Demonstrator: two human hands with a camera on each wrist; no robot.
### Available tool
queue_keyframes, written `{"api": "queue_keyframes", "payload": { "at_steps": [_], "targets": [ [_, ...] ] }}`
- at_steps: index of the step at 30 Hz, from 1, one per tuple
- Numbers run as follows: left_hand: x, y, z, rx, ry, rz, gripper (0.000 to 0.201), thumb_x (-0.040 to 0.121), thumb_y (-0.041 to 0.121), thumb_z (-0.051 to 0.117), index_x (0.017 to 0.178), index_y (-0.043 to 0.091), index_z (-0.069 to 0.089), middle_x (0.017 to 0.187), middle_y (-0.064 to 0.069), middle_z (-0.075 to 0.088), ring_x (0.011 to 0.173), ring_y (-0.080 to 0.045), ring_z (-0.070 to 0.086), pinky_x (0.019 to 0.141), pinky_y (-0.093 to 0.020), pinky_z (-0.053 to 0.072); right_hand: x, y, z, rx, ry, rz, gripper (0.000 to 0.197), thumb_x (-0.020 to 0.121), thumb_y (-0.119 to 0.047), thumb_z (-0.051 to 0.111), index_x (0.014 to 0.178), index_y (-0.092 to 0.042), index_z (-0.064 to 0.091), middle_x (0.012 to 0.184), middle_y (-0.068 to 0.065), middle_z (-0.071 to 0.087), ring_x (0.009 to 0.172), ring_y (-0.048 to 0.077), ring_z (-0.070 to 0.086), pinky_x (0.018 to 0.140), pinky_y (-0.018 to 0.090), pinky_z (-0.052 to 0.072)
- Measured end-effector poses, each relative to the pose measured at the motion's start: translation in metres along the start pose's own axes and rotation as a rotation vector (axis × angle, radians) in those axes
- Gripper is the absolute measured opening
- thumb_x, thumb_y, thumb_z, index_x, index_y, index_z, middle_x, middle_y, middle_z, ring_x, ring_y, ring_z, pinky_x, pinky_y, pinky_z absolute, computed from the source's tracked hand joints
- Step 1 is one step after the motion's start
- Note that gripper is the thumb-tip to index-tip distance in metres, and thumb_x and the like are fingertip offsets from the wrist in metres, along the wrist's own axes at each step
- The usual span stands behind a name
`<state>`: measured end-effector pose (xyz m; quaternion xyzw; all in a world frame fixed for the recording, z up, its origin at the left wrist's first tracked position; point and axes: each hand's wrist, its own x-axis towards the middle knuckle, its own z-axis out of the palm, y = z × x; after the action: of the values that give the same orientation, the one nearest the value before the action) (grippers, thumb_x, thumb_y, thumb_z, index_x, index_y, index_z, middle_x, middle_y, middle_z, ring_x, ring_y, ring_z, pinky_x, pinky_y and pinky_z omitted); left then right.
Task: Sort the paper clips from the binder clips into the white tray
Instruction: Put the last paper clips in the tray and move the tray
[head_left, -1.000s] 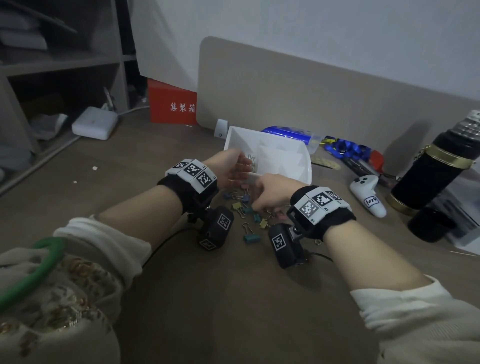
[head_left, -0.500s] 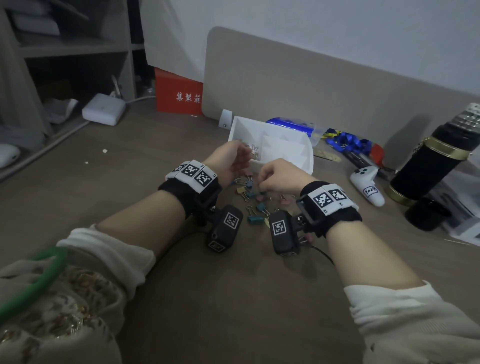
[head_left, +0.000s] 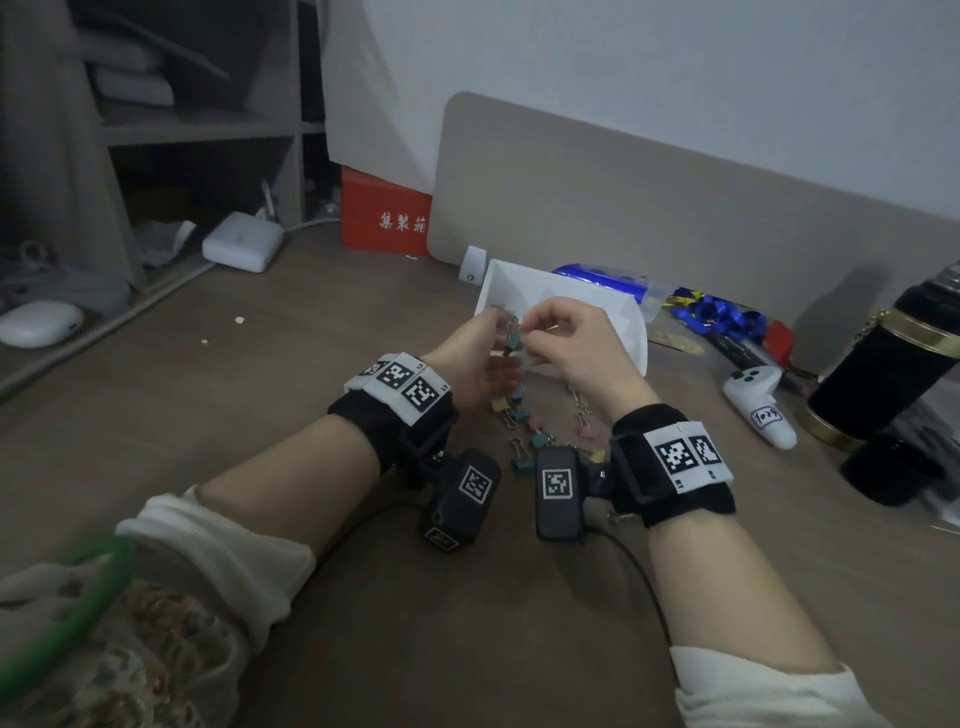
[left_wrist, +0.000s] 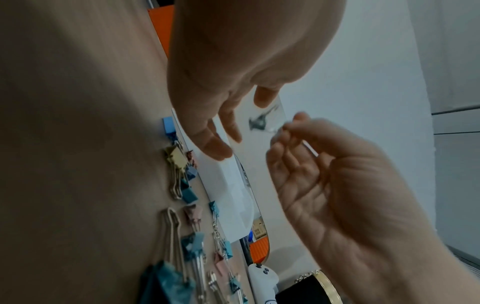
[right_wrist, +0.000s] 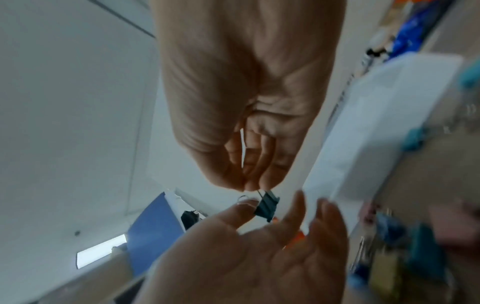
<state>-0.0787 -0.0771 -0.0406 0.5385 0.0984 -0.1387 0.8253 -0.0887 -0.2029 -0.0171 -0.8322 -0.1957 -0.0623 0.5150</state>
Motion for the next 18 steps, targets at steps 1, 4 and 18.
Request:
{"api": "queue_keyframes", "payload": {
  "at_steps": [1, 4, 18],
  "targets": [
    [0.000, 0.000, 0.000, 0.003, -0.029, -0.007, 0.020, 0.092, 0.023, 0.041, 0.081, 0.011, 0.052, 0.071, -0.007, 0.053, 0.061, -0.019, 0.050, 0.053, -0.026, 0.040, 0.000, -0.001, 0.003, 0.026, -0.018, -0.008, 0.014, 0.085, 0.003, 0.059, 0.082, -0.010, 0.063, 0.083, 0.004, 0.060, 0.064, 0.008, 0.060, 0.065, 0.024, 0.054],
    [0.003, 0.000, -0.004, -0.038, -0.065, -0.019, 0.020, 0.093, 0.014, 0.033, 0.080, 0.012, 0.048, 0.065, -0.004, 0.046, 0.049, -0.014, 0.044, 0.042, -0.018, 0.031, -0.002, 0.002, 0.010, 0.044, -0.075, 0.010, 0.010, 0.088, 0.001, 0.060, 0.095, -0.004, 0.064, 0.090, 0.002, 0.063, 0.060, 0.005, 0.061, 0.062, 0.020, 0.053],
    [0.010, 0.015, -0.037, -0.136, 0.080, -0.067, 0.024, 0.094, 0.016, 0.037, 0.074, 0.010, 0.048, 0.062, 0.001, 0.034, 0.041, -0.008, 0.022, 0.032, -0.016, 0.020, 0.028, 0.044, 0.024, -0.539, -0.332, 0.124, 0.047, 0.082, -0.043, 0.066, 0.123, -0.025, 0.057, 0.115, 0.000, 0.053, 0.103, 0.022, 0.058, 0.064, 0.031, 0.055]
  ]
}}
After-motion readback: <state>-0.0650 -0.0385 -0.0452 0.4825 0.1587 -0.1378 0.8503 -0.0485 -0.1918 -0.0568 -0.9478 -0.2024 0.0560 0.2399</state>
